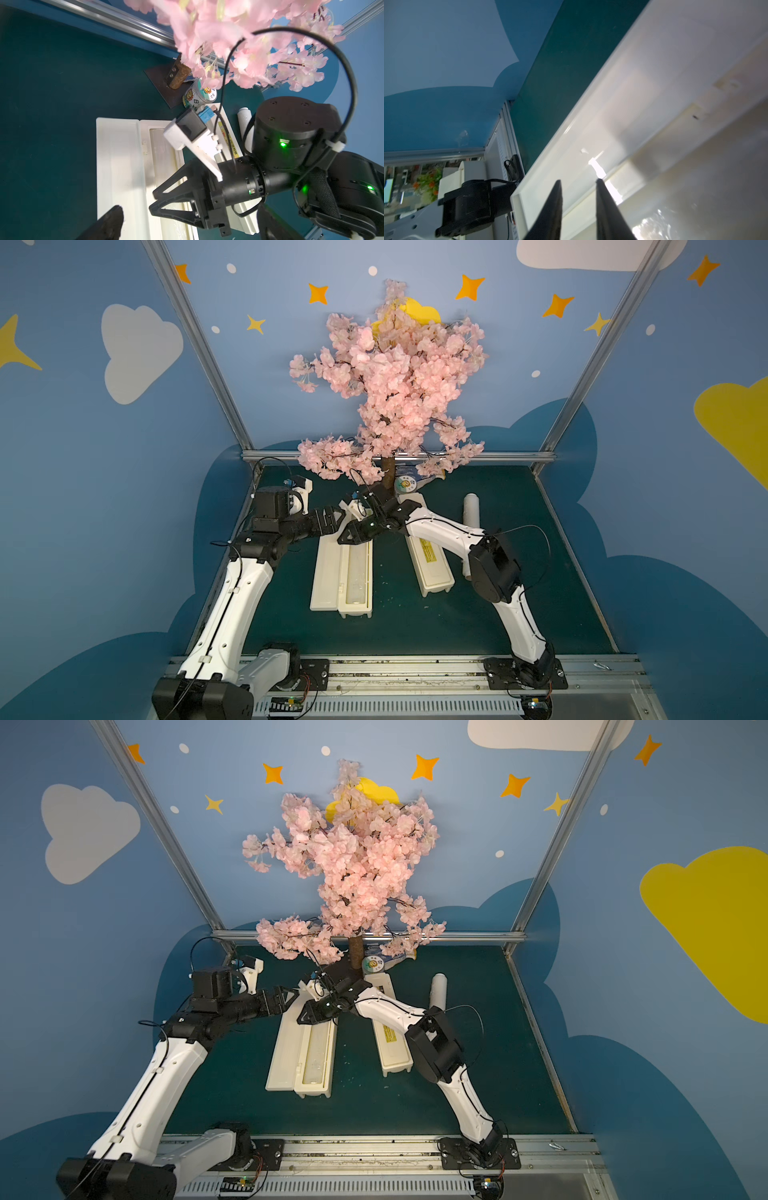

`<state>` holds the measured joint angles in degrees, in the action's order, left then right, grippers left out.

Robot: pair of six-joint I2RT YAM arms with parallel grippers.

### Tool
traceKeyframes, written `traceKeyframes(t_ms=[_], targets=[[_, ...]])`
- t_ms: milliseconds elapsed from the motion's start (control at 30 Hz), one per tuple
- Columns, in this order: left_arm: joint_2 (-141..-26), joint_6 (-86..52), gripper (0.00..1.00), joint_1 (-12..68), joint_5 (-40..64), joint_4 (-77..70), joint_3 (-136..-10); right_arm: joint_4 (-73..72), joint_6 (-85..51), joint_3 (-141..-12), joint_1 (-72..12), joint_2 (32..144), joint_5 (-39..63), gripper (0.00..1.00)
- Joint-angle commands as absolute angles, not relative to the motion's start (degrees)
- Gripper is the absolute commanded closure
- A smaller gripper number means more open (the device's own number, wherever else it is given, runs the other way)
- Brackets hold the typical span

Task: Put plastic wrap rolls into dispensers
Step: Open the lid of the plastic wrap cutting box.

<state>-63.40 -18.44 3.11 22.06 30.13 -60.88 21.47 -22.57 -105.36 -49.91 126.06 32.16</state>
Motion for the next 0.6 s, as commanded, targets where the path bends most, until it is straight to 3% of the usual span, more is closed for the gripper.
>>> traceKeyframes(t_ms=[0,33,67,100,200,300,467,567], targets=[[-64.80,-20.04,0.02,4.41,23.01,28.44,-61.73,23.29,-18.37,-100.58,-47.58,115.73,24.28,0.52],[-65.71,-20.54,0.02,5.39,22.79,27.29,-61.94,24.81,-16.81,-98.53,-46.81,113.08,20.85,0.41],[-66.74,-20.82,0.02,6.49,22.31,26.47,-62.17,25.95,-15.61,-96.59,-46.09,110.54,17.51,0.14],[-68.31,-20.84,0.03,7.93,21.87,25.52,-62.54,26.71,-13.02,-94.37,-45.25,107.93,14.09,0.08],[-73.74,-20.41,0.03,12.56,19.16,23.33,-64.98,25.69,-5.96,-88.20,-44.11,101.87,1.22,0.07],[-79.27,-21.20,0.00,16.21,15.79,19.35,-67.18,25.34,-7.58,-83.50,-42.45,98.29,-9.07,0.07],[-87.61,-23.40,0.00,19.64,13.77,15.25,-71.33,27.94,-11.78,-81.83,-35.88,97.70,-1.99,0.08],[-92.98,-24.04,0.00,21.30,12.13,15.60,-75.29,30.26,-9.26,-82.86,-35.64,100.20,-6.94,0.07]])
